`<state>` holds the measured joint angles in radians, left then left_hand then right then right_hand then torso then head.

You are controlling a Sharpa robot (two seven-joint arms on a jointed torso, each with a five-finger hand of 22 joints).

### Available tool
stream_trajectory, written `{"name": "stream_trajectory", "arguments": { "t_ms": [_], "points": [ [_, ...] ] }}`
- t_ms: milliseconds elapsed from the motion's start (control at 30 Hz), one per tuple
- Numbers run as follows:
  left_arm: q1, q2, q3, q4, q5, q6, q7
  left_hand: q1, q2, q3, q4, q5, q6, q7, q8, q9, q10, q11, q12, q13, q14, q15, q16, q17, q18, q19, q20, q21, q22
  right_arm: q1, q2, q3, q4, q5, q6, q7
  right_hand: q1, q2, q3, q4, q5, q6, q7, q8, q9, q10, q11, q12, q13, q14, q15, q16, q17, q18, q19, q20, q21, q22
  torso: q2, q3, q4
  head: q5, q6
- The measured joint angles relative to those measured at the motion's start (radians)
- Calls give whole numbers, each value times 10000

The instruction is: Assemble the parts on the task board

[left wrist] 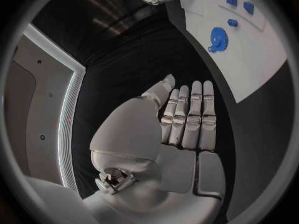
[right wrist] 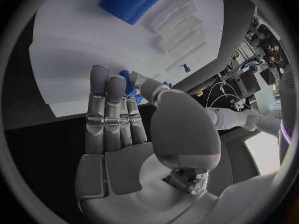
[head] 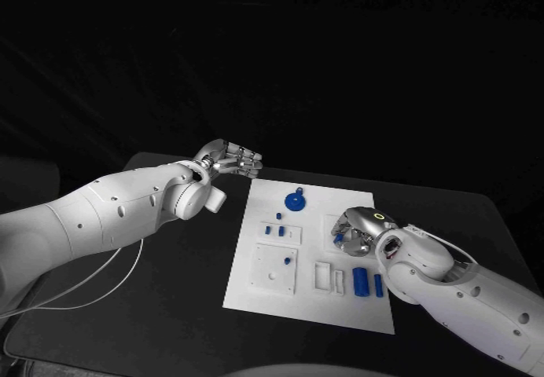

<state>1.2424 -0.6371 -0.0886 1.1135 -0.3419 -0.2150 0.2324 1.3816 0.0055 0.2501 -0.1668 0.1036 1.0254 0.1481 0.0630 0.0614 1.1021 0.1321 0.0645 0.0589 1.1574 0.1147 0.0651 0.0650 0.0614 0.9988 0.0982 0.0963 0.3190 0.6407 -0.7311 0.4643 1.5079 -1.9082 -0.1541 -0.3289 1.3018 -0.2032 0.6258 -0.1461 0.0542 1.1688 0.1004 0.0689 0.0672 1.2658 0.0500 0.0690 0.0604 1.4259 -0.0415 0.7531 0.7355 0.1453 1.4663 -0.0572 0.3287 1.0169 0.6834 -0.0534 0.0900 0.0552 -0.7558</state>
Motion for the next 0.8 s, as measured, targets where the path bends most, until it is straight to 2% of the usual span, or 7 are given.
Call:
{"name": "stream_trajectory", "arguments": {
  "t_ms": [100,267,400,500,700,800],
  "points": [
    [0,1,0,-15,25,0,-3,0,0,0,0,0,0,0,0,0,0,0,0,0,0,0,0,0,-1,0,0,0,0,-1,6,3,30,-52,-1,-23,-46,63,186,-27,-1,254,-72,0,3,306,-86,-14,-13,-4,-70,-1,58,-134,-9,-124,117,119,-2,0,-3,4,-2],
    [0,-7,0,-33,48,0,-5,0,0,0,0,0,0,0,0,0,0,0,0,0,0,0,0,0,0,0,0,0,-1,-4,6,10,59,-142,-55,-67,-114,129,233,-74,-9,427,-104,0,4,516,-188,-53,-13,32,-105,-1,133,-123,21,-161,176,284,-3,1,-4,0,-7],
    [-1,-13,0,-46,57,0,-8,0,0,0,0,0,0,0,0,0,0,0,0,0,0,0,0,0,0,0,0,0,-1,-24,-3,10,122,-202,-183,-96,-146,199,238,-79,-12,814,-198,-4,29,715,-147,-53,4,57,-203,-3,161,-128,21,-235,238,355,-3,1,-5,-8,-13],
    [-1,-17,0,-51,64,0,-9,0,0,0,0,0,0,0,0,0,0,0,0,0,0,0,0,0,0,0,0,0,-2,-47,-11,10,175,-257,-318,-121,-177,276,432,-234,-41,1060,-249,-52,33,770,-162,-52,9,140,-285,-3,222,-155,36,-294,346,478,-5,1,-5,-7,-20],
    [-2,-30,0,-69,74,4,-13,0,0,1,-1,0,0,0,0,0,0,0,0,0,0,0,0,0,-1,0,0,0,-2,-73,-57,5,314,-384,-603,-207,-202,328,667,-272,-50,1102,-291,-91,79,769,-162,-55,9,144,-289,-7,345,-235,-30,-360,450,657,-10,-5,-5,16,-33],
    [-2,-35,0,-91,78,5,-15,0,0,0,-1,0,0,0,0,0,0,0,0,0,0,0,0,0,0,0,0,0,-2,-76,-89,59,454,-411,-761,-244,-200,330,700,-266,-79,1123,-312,-91,103,770,-162,-57,9,145,-289,-7,410,-249,-30,-360,462,719,-11,-5,-2,33,-35]
  ]
}}
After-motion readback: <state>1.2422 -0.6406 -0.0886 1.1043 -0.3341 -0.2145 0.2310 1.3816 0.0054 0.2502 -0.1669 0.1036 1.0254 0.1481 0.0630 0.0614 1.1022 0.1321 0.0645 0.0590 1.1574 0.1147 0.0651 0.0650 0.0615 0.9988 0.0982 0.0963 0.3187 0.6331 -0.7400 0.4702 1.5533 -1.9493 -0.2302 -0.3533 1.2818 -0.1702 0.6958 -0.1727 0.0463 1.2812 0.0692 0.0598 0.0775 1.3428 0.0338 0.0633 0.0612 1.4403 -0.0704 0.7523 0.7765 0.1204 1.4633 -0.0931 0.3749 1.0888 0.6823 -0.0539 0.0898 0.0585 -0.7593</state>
